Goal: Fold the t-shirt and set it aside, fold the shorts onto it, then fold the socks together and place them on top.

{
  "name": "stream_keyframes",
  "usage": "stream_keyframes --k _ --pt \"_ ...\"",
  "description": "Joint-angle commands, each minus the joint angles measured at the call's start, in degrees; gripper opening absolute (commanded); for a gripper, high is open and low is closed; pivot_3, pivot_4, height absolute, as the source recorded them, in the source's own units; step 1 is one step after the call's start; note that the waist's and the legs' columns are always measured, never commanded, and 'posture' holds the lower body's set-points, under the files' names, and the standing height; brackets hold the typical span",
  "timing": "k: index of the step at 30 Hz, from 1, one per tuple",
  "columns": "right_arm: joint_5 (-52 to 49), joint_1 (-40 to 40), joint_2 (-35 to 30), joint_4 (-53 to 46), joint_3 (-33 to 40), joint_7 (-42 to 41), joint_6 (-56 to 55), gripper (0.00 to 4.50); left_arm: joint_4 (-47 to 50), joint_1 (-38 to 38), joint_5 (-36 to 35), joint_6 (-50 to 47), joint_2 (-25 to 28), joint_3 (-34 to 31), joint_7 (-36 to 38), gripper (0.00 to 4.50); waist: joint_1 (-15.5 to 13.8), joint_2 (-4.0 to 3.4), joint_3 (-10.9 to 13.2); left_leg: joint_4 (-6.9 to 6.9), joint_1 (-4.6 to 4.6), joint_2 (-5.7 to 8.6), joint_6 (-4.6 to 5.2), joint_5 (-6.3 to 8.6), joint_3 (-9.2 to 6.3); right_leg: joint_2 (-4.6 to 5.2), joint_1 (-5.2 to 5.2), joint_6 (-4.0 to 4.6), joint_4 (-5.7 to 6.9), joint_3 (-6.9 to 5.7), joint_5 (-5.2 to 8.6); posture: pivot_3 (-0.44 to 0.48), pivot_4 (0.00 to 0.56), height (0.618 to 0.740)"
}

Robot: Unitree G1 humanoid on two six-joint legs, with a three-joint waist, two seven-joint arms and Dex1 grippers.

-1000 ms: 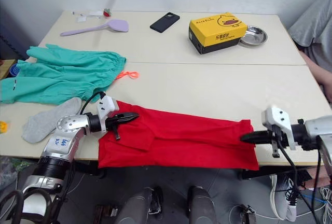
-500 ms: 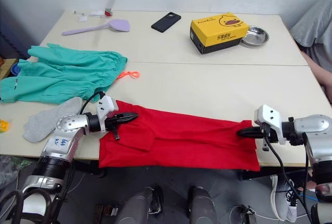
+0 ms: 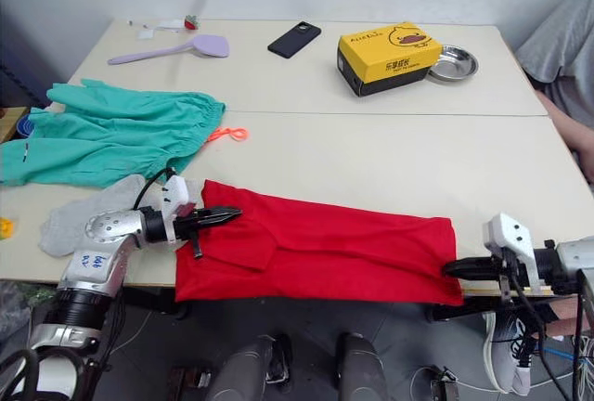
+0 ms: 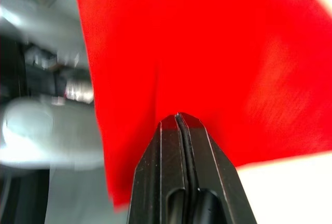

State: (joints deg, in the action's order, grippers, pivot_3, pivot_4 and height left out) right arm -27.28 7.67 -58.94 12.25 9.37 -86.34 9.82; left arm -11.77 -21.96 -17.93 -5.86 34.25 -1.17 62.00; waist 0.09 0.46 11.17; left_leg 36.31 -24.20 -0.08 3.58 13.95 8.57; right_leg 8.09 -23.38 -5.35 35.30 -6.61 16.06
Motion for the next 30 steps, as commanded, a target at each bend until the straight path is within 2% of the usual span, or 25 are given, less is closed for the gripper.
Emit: stream_keyframes --k 1,8,13,16,21,30 --pt "-4.3 1.8 3.1 -6.7 1.4 3.6 5.0 0.01 5.5 -0.1 -3.2 -2.6 0.4 -0.7 1.3 0.00 0.0 0.00 0.0 0.00 0.01 0.00 0.00 0.00 -0.01 0.00 0.01 0.00 0.00 0.01 0.00 0.000 0.150 0.740" --pt "2.9 3.4 17.5 -13.4 -5.6 17.9 1.1 0.01 4.8 -1.5 1.0 -2.5 -4.7 3.4 -3.8 0.00 -0.4 0.00 0.0 -0.07 -0.08 0.07 -0.01 0.00 -0.02 0.02 -0.01 0.00 -0.12 -0.02 0.00 0.000 0.150 0.740" --pt "9.3 -0.4 20.7 -13.0 -7.3 23.9 -5.0 0.01 1.1 -1.9 6.2 -2.1 -6.7 3.9 -11.1 0.00 -0.5 0.01 0.0 -0.06 -0.09 0.10 0.00 0.00 -0.02 0.02 -0.02 -0.03 -0.10 -0.04 -0.02 0.000 0.150 0.740" --pt "10.9 -1.4 21.2 -7.2 -3.9 27.6 -11.3 0.01 -1.4 -2.0 7.8 -1.4 -6.3 1.9 -15.7 0.00 -0.3 0.01 0.0 -0.08 -0.08 0.10 0.00 0.00 -0.01 0.00 -0.01 -0.03 -0.10 -0.04 -0.02 0.000 0.150 0.740" --pt "9.8 -1.7 20.3 0.1 0.9 28.6 -17.3 0.01 -4.7 -2.6 7.4 -1.5 -6.4 -1.9 -21.3 0.00 -0.1 0.01 0.0 -0.06 -0.02 0.09 0.01 0.00 -0.01 -0.01 0.05 -0.06 -0.07 -0.04 -0.03 0.000 0.150 0.740" --pt "10.1 1.7 15.2 16.5 6.6 28.2 -22.9 0.01 -7.7 -3.7 6.3 0.4 -4.1 -4.9 -20.8 0.00 0.0 0.03 0.0 -0.04 0.03 0.08 0.02 -0.01 0.00 -0.02 0.08 -0.05 -0.05 -0.03 -0.03 0.000 0.150 0.740"
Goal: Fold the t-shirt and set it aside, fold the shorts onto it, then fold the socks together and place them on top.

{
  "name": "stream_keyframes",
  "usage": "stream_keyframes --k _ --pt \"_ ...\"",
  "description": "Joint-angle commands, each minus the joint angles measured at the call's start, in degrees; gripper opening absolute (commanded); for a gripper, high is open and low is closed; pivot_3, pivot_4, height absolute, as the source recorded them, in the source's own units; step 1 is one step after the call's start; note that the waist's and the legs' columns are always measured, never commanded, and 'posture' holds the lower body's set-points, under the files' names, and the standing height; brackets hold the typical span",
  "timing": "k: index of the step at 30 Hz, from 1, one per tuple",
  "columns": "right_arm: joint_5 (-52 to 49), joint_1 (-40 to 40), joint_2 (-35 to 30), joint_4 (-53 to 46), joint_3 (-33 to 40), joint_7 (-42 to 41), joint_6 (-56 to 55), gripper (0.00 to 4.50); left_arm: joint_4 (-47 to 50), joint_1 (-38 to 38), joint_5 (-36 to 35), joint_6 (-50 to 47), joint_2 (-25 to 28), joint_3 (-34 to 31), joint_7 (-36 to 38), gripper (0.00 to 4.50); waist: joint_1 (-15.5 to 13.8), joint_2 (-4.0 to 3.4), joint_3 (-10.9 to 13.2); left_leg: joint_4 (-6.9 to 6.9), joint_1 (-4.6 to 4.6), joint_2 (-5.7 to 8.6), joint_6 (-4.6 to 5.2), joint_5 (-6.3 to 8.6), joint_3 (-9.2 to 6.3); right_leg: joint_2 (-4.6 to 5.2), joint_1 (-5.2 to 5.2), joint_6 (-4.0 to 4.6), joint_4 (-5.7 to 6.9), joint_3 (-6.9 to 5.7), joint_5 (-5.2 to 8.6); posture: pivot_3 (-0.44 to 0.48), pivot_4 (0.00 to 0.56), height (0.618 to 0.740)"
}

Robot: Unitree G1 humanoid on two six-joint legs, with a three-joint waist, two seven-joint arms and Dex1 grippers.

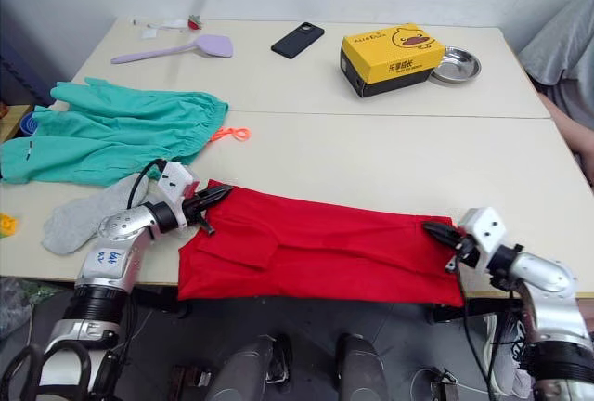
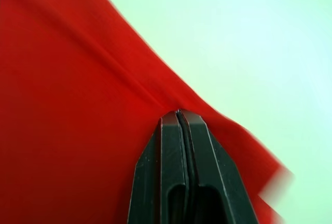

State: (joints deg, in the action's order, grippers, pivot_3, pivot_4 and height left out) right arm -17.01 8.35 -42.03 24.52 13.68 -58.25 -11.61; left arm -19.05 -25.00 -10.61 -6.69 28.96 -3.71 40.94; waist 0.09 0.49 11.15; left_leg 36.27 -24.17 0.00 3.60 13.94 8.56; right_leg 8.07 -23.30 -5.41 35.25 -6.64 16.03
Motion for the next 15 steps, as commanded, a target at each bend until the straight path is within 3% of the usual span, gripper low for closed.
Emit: stream_keyframes --k 1,3,8,11,15 --pt "-0.6 1.6 -1.9 4.9 2.8 0.0 -1.5 0.01 0.0 -0.6 -1.7 1.2 1.4 -2.9 0.7 0.00 0.0 0.00 0.0 0.00 0.00 -0.01 0.00 0.00 0.00 -0.01 0.00 0.00 0.00 -0.01 0.00 0.000 0.150 0.740" --pt "-4.2 2.9 -1.7 3.8 4.5 -0.4 3.0 0.01 1.8 -0.2 -3.9 0.8 1.6 -4.0 2.3 0.00 0.0 0.00 0.0 0.00 0.00 -0.01 -0.01 0.00 0.00 0.00 0.00 0.00 0.00 0.00 0.00 0.000 0.150 0.740" --pt "-13.2 1.6 -0.1 -10.7 4.9 -1.1 16.7 0.01 12.6 2.7 -10.2 -3.3 1.9 -3.4 9.1 0.00 0.2 -0.01 0.0 -0.05 -0.04 -0.04 -0.01 0.00 0.00 0.01 -0.08 0.01 0.00 0.06 0.00 0.000 0.150 0.740" --pt "-19.5 0.9 3.8 -22.0 4.1 4.4 26.5 0.01 18.8 4.4 -13.3 -4.6 0.6 -1.7 12.1 0.00 0.1 -0.01 0.0 -0.06 -0.02 -0.07 -0.02 -0.01 0.00 -0.01 -0.06 0.01 0.01 0.07 0.01 0.000 0.150 0.740" --pt "-15.3 -3.6 5.1 -31.6 -3.2 3.9 27.7 0.01 20.0 6.9 -9.9 -4.1 0.8 1.7 12.0 0.00 -0.2 -0.02 0.0 -0.11 -0.03 -0.05 -0.02 -0.01 -0.01 -0.01 -0.07 0.02 -0.05 0.09 0.01 0.000 0.150 0.740"
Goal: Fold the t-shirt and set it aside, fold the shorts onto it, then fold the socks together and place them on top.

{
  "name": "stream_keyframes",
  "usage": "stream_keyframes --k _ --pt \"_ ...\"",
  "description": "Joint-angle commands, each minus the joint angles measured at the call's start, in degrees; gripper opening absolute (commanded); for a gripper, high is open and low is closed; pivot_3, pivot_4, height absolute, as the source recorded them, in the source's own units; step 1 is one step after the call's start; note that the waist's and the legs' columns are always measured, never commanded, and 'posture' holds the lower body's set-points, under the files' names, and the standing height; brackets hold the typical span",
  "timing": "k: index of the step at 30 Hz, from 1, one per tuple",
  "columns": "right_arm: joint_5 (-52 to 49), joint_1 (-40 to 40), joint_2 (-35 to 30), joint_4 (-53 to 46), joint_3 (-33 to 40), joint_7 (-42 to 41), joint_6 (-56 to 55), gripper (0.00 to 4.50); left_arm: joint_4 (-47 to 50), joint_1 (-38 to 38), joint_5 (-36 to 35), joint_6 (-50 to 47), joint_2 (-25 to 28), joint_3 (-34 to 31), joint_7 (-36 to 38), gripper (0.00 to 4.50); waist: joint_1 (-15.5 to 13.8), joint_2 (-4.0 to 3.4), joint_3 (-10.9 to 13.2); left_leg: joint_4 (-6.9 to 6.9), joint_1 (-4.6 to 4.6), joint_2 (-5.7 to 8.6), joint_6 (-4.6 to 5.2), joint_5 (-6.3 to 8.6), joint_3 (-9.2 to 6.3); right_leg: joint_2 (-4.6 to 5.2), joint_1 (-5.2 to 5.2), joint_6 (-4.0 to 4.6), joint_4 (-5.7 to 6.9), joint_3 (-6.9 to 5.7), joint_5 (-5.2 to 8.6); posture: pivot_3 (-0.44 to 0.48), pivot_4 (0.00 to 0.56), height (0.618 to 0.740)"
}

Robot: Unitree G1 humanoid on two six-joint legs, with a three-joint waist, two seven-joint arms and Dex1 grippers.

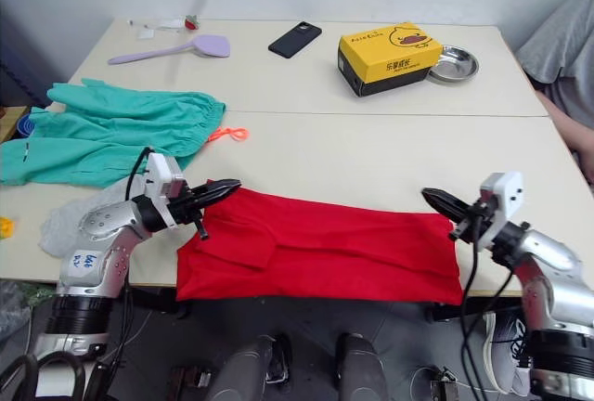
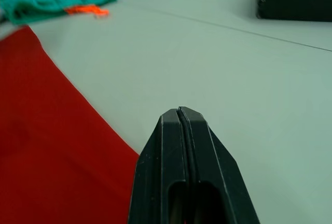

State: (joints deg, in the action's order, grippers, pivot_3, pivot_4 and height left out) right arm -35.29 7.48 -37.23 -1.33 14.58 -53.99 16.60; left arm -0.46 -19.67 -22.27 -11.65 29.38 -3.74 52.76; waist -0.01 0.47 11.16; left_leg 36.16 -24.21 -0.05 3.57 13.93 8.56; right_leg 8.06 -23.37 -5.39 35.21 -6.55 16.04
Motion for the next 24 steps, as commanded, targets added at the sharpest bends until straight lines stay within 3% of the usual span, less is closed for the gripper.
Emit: stream_keyframes --k 1,5,12,18,21,24 --pt "5.2 -4.0 0.3 -7.0 -6.4 -0.4 -1.3 0.01 1.5 2.1 2.7 1.2 0.4 2.4 -0.1 0.00 -0.1 0.00 0.0 -0.02 0.00 0.01 0.01 0.01 0.00 0.00 0.00 0.00 -0.04 0.00 0.00 0.000 0.150 0.740" --pt "12.6 -7.1 1.0 -4.8 -9.8 1.3 -7.7 0.01 1.3 4.9 5.6 2.6 1.4 3.7 -0.7 0.00 -0.1 0.00 0.0 -0.06 -0.07 0.03 0.03 0.02 0.02 -0.01 -0.01 0.00 -0.15 -0.04 0.00 0.000 0.150 0.740" --pt "15.0 -8.4 0.9 3.3 -4.9 3.3 -14.6 0.01 -2.3 8.3 9.5 4.9 3.6 1.9 -4.1 0.00 0.0 0.01 0.0 -0.09 -0.02 0.03 0.04 0.03 0.06 -0.01 -0.02 -0.02 -0.15 0.03 -0.01 0.000 0.150 0.740" --pt "6.6 -8.8 -2.8 5.0 3.4 -3.0 -11.7 0.01 3.4 11.0 -0.7 0.1 7.4 -4.3 2.2 0.00 0.1 0.00 0.0 -0.13 -0.01 0.03 0.05 0.04 0.06 0.00 -0.04 -0.02 -0.17 0.06 -0.01 0.000 0.150 0.740" --pt "0.2 -9.9 -7.0 1.6 6.0 -9.4 -4.8 0.36 8.5 13.8 -7.3 -4.6 10.3 -7.8 6.2 0.51 0.2 -0.06 0.0 -0.17 -0.01 0.01 0.05 0.04 0.06 0.00 -0.05 0.00 -0.22 0.07 0.00 0.000 0.150 0.740" --pt "-0.1 -8.8 -13.6 2.0 5.9 -13.8 0.3 1.23 13.6 15.8 -11.6 -8.5 14.0 -10.9 8.6 1.47 0.2 -0.08 0.0 -0.17 -0.01 -0.02 0.07 0.06 0.05 -0.01 -0.06 0.04 -0.21 0.09 0.02 0.000 0.150 0.740"
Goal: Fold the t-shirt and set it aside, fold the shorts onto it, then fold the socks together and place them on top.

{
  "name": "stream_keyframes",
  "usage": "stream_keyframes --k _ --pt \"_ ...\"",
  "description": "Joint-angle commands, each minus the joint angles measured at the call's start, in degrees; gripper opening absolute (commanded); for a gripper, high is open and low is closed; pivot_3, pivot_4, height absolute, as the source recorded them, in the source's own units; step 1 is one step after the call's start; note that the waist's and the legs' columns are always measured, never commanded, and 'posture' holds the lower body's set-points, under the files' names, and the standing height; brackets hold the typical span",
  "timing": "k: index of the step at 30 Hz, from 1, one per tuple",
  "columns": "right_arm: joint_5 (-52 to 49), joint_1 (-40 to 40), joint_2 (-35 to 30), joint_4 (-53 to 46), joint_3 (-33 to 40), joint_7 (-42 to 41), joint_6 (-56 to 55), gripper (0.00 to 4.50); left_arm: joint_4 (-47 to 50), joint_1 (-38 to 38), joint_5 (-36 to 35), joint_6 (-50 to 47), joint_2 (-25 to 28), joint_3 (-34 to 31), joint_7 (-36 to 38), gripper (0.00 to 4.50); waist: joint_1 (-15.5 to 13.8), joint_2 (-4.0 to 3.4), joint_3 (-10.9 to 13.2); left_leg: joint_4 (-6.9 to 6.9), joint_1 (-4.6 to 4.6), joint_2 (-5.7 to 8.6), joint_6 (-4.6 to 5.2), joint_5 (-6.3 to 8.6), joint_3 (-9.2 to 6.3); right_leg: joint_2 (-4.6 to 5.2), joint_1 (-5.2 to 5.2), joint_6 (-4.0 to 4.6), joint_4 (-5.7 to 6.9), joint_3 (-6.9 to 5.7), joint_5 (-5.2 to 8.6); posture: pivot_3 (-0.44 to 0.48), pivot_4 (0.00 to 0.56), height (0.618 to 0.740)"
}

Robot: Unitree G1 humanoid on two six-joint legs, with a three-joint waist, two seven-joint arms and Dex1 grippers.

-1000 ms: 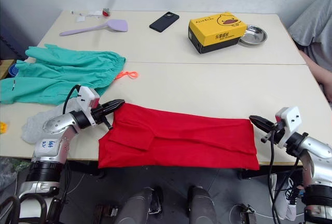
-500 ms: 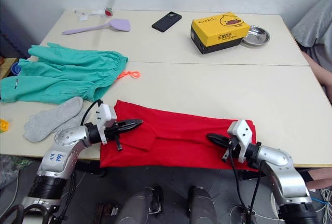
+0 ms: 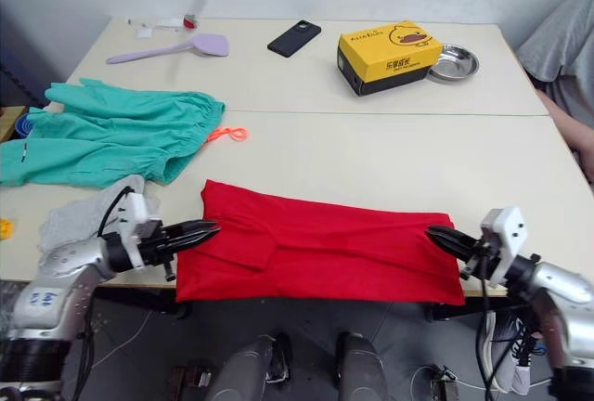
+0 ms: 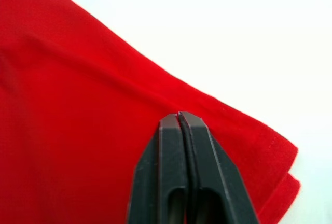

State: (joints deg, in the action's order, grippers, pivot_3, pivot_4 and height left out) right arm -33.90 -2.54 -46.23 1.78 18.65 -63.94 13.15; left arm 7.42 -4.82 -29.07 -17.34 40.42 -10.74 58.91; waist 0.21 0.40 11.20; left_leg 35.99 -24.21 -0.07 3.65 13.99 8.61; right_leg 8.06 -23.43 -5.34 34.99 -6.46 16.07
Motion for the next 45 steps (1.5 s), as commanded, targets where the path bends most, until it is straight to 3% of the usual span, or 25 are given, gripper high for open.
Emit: stream_keyframes --k 1,6,9,13,18,22,25,32,36,40,45 --pt "-0.4 3.1 -6.5 0.7 1.3 -4.4 4.2 1.58 7.0 1.4 -6.1 -3.8 3.9 -4.6 3.1 1.78 0.0 0.00 0.0 -0.01 0.01 0.00 0.20 0.12 0.00 0.00 0.01 0.00 -0.01 -0.01 0.00 0.000 0.150 0.740" --pt "4.8 15.6 -13.9 9.4 -6.8 -8.4 11.5 3.31 12.6 3.2 -9.5 -4.5 5.5 -5.3 6.3 3.38 0.2 -0.19 0.1 0.01 0.02 0.01 0.23 0.14 0.01 0.02 -0.04 0.06 -0.03 0.01 0.02 0.000 0.150 0.740" --pt "9.9 22.9 -15.0 14.5 -13.5 -11.7 11.4 4.39 14.4 3.0 -10.8 -5.1 4.7 -4.4 6.2 4.38 0.0 -0.19 0.1 -0.09 -0.03 -0.03 -0.14 0.00 0.01 -0.01 -0.13 0.22 -0.08 -0.05 0.11 0.000 0.150 0.740" --pt "17.5 33.3 -13.0 22.4 -21.6 -12.4 11.6 4.49 15.2 2.5 -10.2 -4.5 3.1 -3.1 4.8 4.48 0.1 -0.33 0.2 -0.07 -0.10 -0.03 -0.18 0.00 0.03 -0.03 -0.18 0.24 -0.09 -0.10 0.13 0.000 0.150 0.740" --pt "24.2 39.8 -11.0 28.7 -28.3 -15.1 10.7 4.49 15.6 3.0 -8.8 -3.3 2.3 -1.8 4.6 4.48 0.1 -0.32 0.2 0.04 -0.11 -0.03 -0.16 0.01 0.06 -0.03 -0.13 0.14 -0.07 -0.13 0.07 0.000 0.150 0.740" --pt "25.9 41.3 -12.2 28.9 -31.4 -21.5 13.4 3.58 15.5 3.2 -7.8 -2.1 2.0 -1.1 4.2 4.50 0.1 -0.32 0.2 0.08 -0.11 -0.04 -0.15 0.01 0.05 -0.03 -0.10 0.12 -0.04 -0.13 0.05 0.000 0.150 0.740" --pt "27.9 41.9 -12.9 29.4 -32.7 -23.9 12.0 2.54 14.8 3.3 -7.1 -1.0 1.4 -1.2 3.6 4.50 0.0 -0.32 0.2 0.06 -0.11 -0.04 -0.14 0.02 0.05 -0.03 -0.10 0.11 -0.04 -0.15 0.06 0.000 0.150 0.740" --pt "31.4 46.0 -10.8 33.6 -31.4 -19.5 7.8 0.03 11.2 0.3 -3.8 3.2 -0.9 -0.3 1.9 4.50 0.0 -0.33 0.2 0.08 -0.11 -0.03 -0.15 0.02 0.05 -0.02 -0.11 0.09 -0.03 -0.16 0.04 0.000 0.150 0.740" --pt "33.4 49.8 -8.6 38.7 -30.3 -14.8 3.5 0.03 7.6 -3.6 -2.7 4.0 -1.3 0.0 1.2 4.50 0.1 -0.33 0.2 0.09 -0.11 -0.03 -0.16 0.01 0.06 -0.03 -0.10 0.06 -0.02 -0.17 0.02 0.000 0.150 0.740" --pt "37.4 58.3 -3.4 51.5 -28.8 1.9 -7.7 0.03 2.7 -8.1 0.4 6.4 -1.2 1.2 1.2 4.50 1.2 -0.33 0.2 0.07 -0.11 -0.01 -0.21 -0.02 0.18 -0.06 -0.14 0.05 0.02 -0.15 0.01 0.000 0.150 0.740" --pt "40.0 63.5 -0.4 60.3 -28.7 11.2 -17.8 0.03 -1.5 -11.6 2.4 8.3 -1.4 1.1 0.1 4.50 1.6 -0.33 0.2 0.03 -0.15 -0.07 -0.21 -0.06 0.20 -0.21 -0.17 0.05 0.03 -0.15 0.01 0.000 0.150 0.740"
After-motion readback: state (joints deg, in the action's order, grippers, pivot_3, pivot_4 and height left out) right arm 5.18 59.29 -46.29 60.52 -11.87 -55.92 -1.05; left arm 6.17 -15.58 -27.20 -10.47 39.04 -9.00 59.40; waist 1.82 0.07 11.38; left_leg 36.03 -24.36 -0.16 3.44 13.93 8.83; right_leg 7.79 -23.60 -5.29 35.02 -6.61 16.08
